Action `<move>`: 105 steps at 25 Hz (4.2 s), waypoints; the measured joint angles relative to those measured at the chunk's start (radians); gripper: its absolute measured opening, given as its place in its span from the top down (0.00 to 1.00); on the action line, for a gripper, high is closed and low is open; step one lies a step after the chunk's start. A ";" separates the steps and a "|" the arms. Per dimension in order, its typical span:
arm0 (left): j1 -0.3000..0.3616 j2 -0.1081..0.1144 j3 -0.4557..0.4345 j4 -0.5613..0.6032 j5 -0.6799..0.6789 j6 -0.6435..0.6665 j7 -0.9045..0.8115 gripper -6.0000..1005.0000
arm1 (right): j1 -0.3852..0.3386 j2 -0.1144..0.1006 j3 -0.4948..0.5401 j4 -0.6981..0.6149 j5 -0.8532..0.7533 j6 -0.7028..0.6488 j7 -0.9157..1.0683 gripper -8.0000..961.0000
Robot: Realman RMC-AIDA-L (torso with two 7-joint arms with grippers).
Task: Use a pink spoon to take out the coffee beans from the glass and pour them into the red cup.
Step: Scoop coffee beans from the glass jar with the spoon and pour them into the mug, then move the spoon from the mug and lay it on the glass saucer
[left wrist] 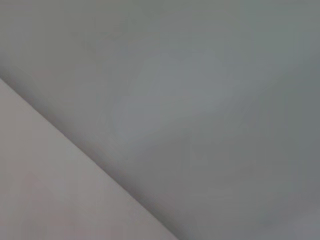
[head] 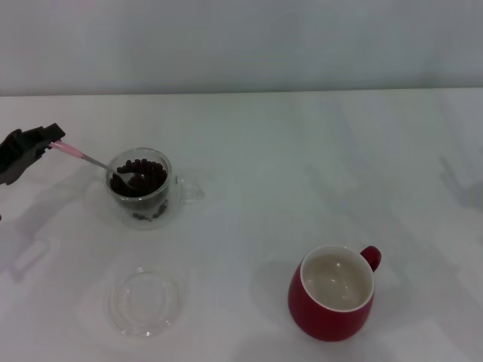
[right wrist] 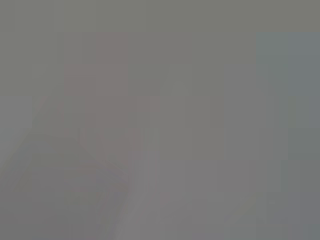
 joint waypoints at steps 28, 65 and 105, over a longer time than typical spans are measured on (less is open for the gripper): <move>-0.031 0.007 0.026 0.001 -0.055 0.177 -0.001 0.86 | 0.013 -0.002 0.000 -0.033 0.000 0.046 0.003 0.18; -0.268 -0.056 0.267 0.010 0.068 0.343 -0.078 0.86 | -0.007 -0.002 0.000 -0.020 0.000 0.032 0.007 0.18; -0.349 -0.121 0.320 0.280 0.309 0.244 -0.125 0.86 | -0.038 -0.002 0.002 0.005 0.000 -0.026 0.007 0.18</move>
